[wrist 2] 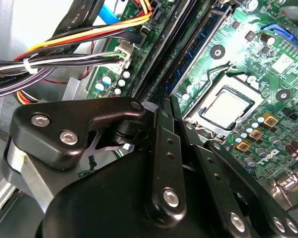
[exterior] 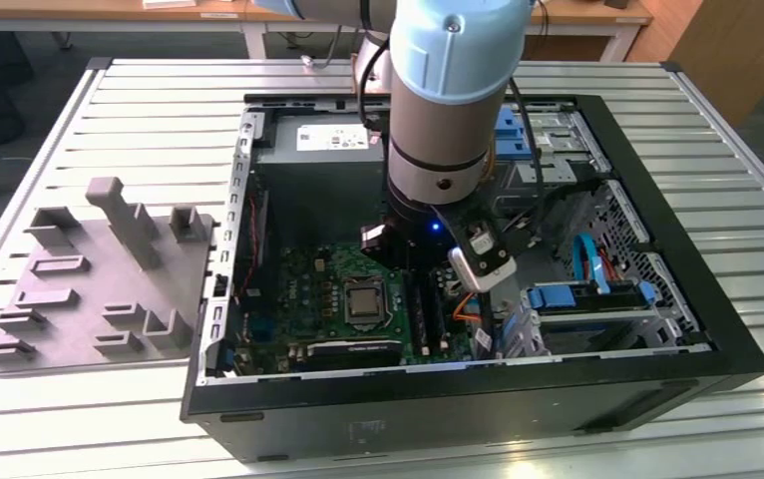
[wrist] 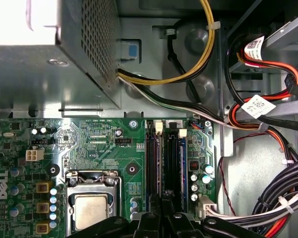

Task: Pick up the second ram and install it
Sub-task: 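Insert the second ram into the second slot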

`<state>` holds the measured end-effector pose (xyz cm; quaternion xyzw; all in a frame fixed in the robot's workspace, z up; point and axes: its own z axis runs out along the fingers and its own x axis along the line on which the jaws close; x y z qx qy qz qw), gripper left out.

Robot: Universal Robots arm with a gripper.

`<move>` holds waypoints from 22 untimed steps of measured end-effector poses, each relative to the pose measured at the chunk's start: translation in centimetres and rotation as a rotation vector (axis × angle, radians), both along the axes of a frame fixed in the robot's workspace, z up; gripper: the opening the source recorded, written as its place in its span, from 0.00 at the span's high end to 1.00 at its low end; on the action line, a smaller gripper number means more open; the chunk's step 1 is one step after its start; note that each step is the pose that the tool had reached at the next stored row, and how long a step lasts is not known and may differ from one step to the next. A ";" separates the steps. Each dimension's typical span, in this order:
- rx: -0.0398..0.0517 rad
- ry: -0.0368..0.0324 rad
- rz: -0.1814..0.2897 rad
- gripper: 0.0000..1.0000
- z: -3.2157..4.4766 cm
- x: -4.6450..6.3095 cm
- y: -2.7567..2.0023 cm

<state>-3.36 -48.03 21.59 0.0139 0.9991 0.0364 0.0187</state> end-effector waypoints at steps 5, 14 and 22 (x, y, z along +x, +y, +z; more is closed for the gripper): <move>0.0009 -0.0002 0.000 0.80 -0.03 0.0 0.01; -0.0003 0.0001 0.000 0.80 1.13 0.0 0.00; -0.0032 0.0000 0.000 0.80 3.44 0.0 0.00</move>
